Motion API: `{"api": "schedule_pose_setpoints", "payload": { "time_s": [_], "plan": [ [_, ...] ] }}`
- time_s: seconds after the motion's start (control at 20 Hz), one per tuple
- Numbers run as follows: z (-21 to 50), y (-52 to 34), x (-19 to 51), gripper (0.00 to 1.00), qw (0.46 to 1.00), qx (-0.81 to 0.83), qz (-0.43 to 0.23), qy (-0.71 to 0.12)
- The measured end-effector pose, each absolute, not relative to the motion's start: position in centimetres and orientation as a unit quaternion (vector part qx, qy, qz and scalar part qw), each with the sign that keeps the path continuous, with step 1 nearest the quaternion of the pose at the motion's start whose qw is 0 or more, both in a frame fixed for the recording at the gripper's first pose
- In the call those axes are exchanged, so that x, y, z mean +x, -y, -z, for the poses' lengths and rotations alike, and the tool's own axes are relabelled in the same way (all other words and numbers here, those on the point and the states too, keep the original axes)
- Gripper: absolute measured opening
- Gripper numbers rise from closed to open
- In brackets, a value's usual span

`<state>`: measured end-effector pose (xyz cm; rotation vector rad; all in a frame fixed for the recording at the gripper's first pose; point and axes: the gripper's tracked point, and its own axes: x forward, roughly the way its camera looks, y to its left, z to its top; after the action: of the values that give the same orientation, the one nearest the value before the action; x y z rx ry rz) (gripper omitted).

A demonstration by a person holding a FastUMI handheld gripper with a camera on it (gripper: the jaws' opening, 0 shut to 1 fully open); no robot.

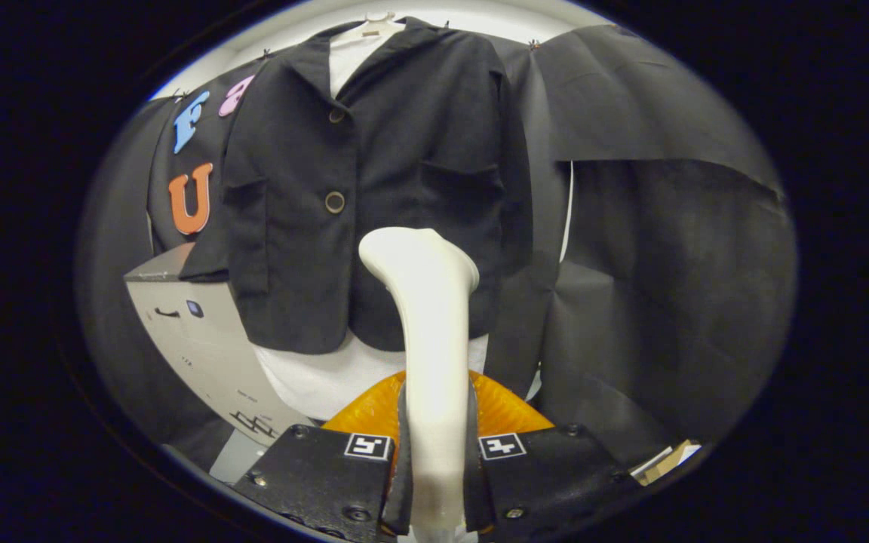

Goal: Iron the clothes twice with a garment steamer, once on the left side and once on the right side.

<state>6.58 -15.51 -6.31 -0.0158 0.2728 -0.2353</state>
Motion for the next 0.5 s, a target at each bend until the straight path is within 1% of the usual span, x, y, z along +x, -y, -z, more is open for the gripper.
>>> {"api": "schedule_pose_setpoints", "payload": {
  "time_s": [0.25,0.5],
  "plan": [
    [11.0,15.3,6.6,0.29,0.976,-0.004,0.124,-0.178],
    [14.4,14.4,4.1,0.30,0.969,0.010,0.134,-0.206]
  ]
}}
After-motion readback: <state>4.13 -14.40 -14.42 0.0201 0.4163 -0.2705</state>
